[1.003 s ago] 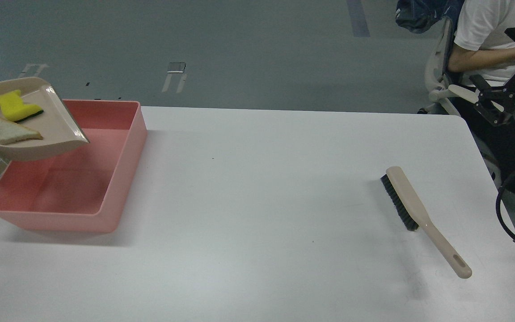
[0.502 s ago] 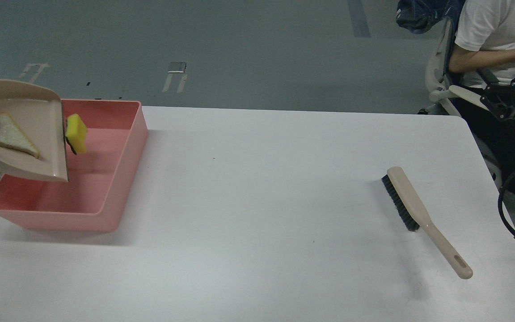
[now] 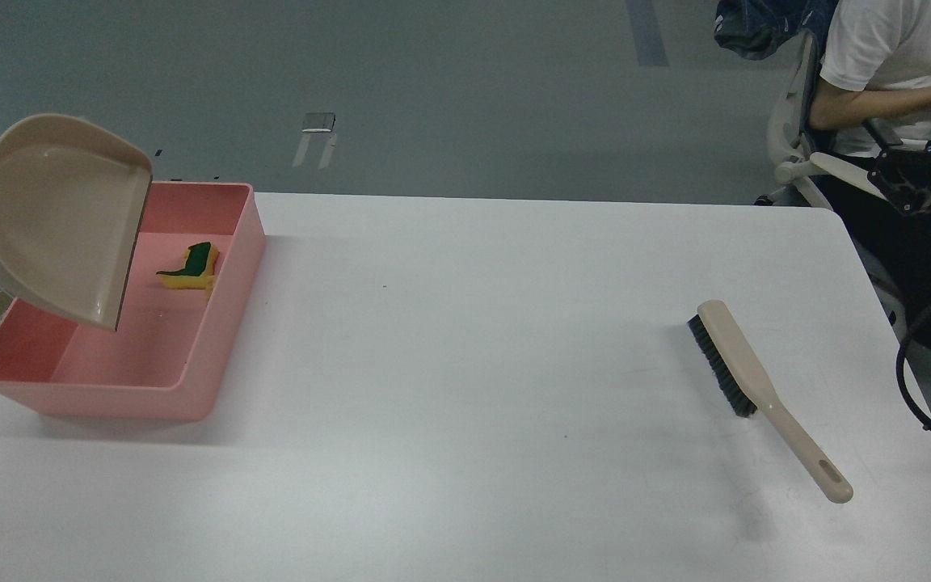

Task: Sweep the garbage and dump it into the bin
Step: 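Tip the dustpan with the left gripper to dump trash into the bin, then lower the empty dustpan back onto the table with the left gripper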

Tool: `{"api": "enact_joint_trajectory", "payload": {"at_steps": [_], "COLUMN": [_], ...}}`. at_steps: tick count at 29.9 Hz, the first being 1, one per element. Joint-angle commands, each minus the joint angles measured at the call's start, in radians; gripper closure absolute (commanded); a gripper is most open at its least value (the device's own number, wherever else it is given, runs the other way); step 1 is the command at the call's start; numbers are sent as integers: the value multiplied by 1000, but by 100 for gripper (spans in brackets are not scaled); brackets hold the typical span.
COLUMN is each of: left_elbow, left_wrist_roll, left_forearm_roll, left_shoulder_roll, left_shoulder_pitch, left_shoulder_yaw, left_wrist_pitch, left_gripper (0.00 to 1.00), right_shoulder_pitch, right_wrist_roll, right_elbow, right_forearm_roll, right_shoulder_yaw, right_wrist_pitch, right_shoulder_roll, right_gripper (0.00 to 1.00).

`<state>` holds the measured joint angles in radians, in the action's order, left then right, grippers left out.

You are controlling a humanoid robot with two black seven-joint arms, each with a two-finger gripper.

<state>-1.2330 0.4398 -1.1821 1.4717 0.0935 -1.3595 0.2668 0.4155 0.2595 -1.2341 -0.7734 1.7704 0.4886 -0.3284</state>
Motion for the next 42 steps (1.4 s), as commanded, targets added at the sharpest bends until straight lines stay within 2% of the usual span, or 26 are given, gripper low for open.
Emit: {"api": "enact_joint_trajectory", "payload": {"at_steps": [1, 5, 7, 8, 10, 11, 13, 17, 20, 23, 27, 29, 37, 42], "left_elbow": [4, 6, 12, 12, 17, 17, 20, 20, 49, 101, 127, 127, 145, 152], "left_wrist_roll": [-1, -23, -79, -123, -177, -178, -196, -288, -329, -320, -310, -306, -265, -231], "left_forearm_roll": [22, 140, 228, 274, 312, 312, 317, 312, 302, 300, 300, 296, 230, 188], "left_shoulder_roll": [6, -27, -77, -124, -271, -272, -381, -612, -739, -847, -954, -997, -1077, -1102], "left_shoulder_pitch": [-61, -207, -268, -299, -351, -351, -391, -481, -544, -603, -609, -607, -580, -572], "left_shoulder_yaw": [-7, -1, -1, -1, 3, 3, 5, 11, 86, 233, 336, 367, 509, 606], "left_wrist_pitch": [6, 61, 100, 118, 140, 140, 144, 141, 132, 85, 9, 2, -57, -182], "left_gripper": [79, 80, 80, 80, 80, 80, 81, 81, 81, 81, 80, 81, 81, 80], "right_shoulder_pitch": [0, 0, 0, 0, 6, 6, 14, 48, 68, 106, 193, 222, 232, 229], "right_wrist_roll": [1, 0, 1, 1, 0, 0, 0, 0, 0, 0, -2, -2, -2, -2], "right_elbow": [-2, -2, -1, -1, 5, 5, 22, 60, 87, 142, 235, 261, 281, 288], "right_forearm_roll": [0, 0, 0, 0, -1, -1, -3, -3, -3, -3, -1, -1, -1, 0], "right_shoulder_yaw": [0, 0, 0, 0, 0, 0, 0, 1, 1, -2, -11, -9, -9, -9], "right_wrist_pitch": [0, 0, 0, 0, 0, 0, 0, 0, 0, 0, 0, -10, -13, -13], "right_shoulder_roll": [0, -1, -1, 0, -1, -1, -3, -11, -11, 3, 66, 87, 135, 134], "right_gripper": [1, 1, 1, 1, 1, 1, 1, 1, 1, 1, 0, 0, 0, 0]}}
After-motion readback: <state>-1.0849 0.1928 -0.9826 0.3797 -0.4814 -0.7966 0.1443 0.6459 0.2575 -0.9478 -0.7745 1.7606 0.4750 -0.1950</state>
